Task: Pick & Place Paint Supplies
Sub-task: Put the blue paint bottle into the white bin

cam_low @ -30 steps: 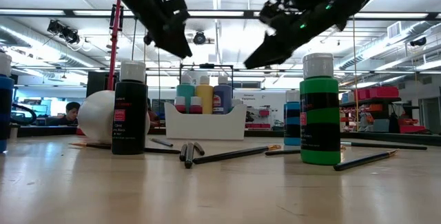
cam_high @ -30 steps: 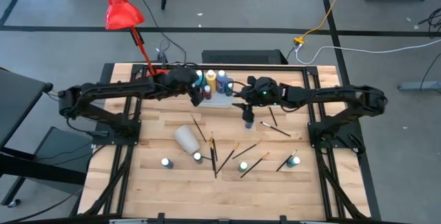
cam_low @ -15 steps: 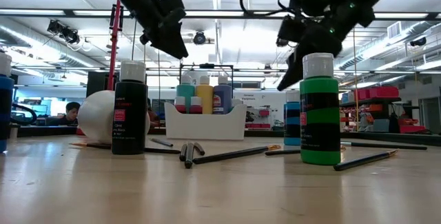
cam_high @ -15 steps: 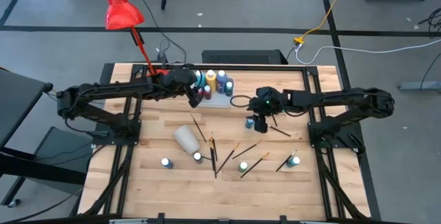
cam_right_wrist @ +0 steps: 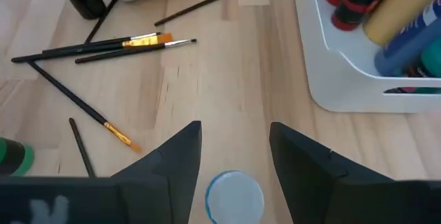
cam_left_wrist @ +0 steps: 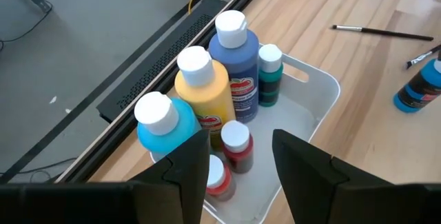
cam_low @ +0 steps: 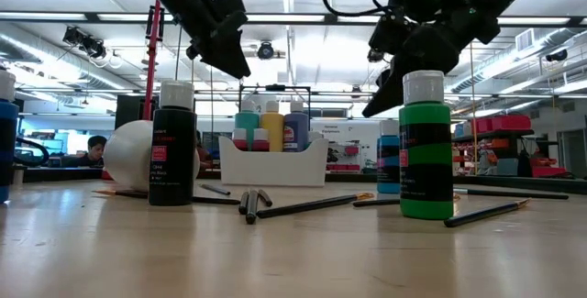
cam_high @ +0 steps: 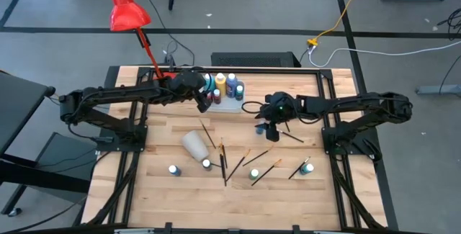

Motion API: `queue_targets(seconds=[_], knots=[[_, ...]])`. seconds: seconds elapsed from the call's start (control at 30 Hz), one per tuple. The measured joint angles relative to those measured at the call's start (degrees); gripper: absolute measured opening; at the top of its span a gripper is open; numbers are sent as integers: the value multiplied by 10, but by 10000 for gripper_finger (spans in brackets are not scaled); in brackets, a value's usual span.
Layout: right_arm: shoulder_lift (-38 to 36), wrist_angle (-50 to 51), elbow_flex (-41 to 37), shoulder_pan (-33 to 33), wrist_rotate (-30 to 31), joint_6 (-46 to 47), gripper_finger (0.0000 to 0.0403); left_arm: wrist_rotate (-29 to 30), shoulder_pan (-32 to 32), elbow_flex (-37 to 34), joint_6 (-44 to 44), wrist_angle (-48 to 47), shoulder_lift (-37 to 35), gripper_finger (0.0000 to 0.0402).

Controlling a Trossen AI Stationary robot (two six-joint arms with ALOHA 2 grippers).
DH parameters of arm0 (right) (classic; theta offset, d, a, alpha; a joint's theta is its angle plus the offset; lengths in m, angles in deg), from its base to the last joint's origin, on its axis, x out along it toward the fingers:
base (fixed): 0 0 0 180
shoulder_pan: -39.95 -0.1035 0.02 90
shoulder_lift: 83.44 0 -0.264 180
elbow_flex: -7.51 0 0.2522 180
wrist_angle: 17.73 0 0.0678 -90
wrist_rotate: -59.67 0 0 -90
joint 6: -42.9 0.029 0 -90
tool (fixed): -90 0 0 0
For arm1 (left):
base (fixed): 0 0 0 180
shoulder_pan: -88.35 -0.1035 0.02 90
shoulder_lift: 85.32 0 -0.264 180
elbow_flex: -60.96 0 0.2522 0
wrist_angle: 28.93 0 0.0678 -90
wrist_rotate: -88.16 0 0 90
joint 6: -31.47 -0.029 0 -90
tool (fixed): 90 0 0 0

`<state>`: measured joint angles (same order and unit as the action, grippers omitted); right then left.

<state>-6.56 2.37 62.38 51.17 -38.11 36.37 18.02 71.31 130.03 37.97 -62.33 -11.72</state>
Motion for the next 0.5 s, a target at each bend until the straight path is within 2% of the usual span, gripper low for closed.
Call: queue_targets(seconds=[0.23,0.37,0.5], knots=[[0,33,-2,-1,1,7,178,0,0,0,-14,0,0,167],[0,33,-16,-1,41,19,178,0,0,0,-14,0,0,167],[0,32,-31,-1,41,15,178,0,0,0,-14,0,0,167]])
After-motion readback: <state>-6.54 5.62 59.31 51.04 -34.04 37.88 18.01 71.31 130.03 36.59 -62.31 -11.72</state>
